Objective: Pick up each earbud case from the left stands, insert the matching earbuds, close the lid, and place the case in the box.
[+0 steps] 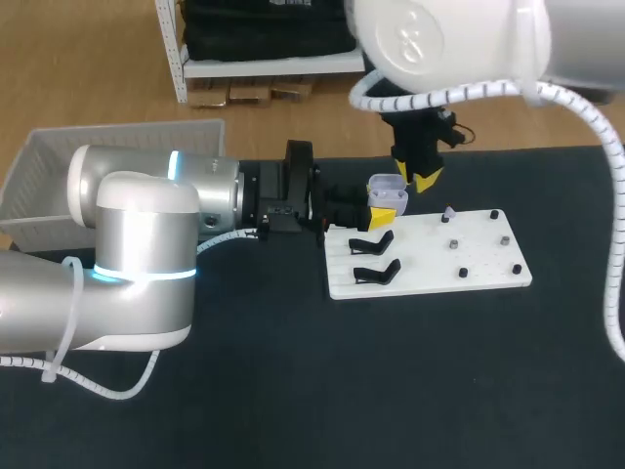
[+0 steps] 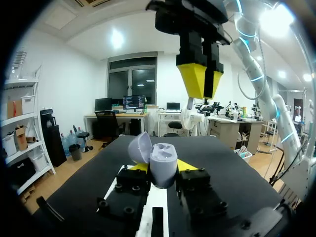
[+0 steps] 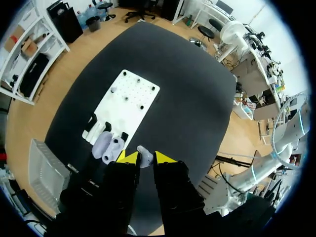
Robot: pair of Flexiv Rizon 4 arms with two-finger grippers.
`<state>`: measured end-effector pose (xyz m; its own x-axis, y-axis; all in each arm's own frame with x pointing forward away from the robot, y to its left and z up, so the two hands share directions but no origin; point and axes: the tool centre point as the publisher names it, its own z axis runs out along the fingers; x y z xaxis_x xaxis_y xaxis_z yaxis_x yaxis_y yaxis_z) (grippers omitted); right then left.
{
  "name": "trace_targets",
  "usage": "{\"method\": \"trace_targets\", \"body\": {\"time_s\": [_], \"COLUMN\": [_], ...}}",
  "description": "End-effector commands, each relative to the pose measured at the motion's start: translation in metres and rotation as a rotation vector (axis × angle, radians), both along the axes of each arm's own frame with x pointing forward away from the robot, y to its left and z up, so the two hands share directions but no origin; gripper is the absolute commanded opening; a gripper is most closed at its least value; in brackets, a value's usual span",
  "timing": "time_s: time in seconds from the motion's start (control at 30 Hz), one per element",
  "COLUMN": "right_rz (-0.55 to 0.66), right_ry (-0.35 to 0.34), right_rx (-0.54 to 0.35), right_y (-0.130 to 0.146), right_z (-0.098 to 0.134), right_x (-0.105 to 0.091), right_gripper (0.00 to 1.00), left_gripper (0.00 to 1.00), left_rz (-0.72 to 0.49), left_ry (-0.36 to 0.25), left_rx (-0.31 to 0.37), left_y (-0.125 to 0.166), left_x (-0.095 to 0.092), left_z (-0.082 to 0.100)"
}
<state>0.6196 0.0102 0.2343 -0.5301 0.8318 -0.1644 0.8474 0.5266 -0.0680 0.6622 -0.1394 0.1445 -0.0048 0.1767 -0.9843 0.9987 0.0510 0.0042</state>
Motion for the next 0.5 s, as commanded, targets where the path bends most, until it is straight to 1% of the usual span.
{"method": "trace_targets", "body": {"time_s": [0.03, 0.17, 0.5], "right_rz": [-0.017, -0.029, -0.043], "right_ry": [0.023, 0.032, 0.057], "right_rx": [-0.013, -0.007, 0.002], "right_y": [0.014, 0.020, 0.023], "right_z": [0.004, 0.000, -0.022], "right_x": [0.007, 0.011, 0.020], "right_gripper": [0.00, 0.00, 0.00], "left_gripper": [0.00, 0.00, 0.00], "left_rz": [0.004, 0.004, 0.004], "left_ry": [-0.004, -0.004, -0.004], "left_rx": [-0.007, -0.007, -0.007], "left_y": [0.000, 0.000, 0.000], "left_x": [0.000, 0.000, 0.000], "left_z": [-0.001, -0.001, -0.001]}}
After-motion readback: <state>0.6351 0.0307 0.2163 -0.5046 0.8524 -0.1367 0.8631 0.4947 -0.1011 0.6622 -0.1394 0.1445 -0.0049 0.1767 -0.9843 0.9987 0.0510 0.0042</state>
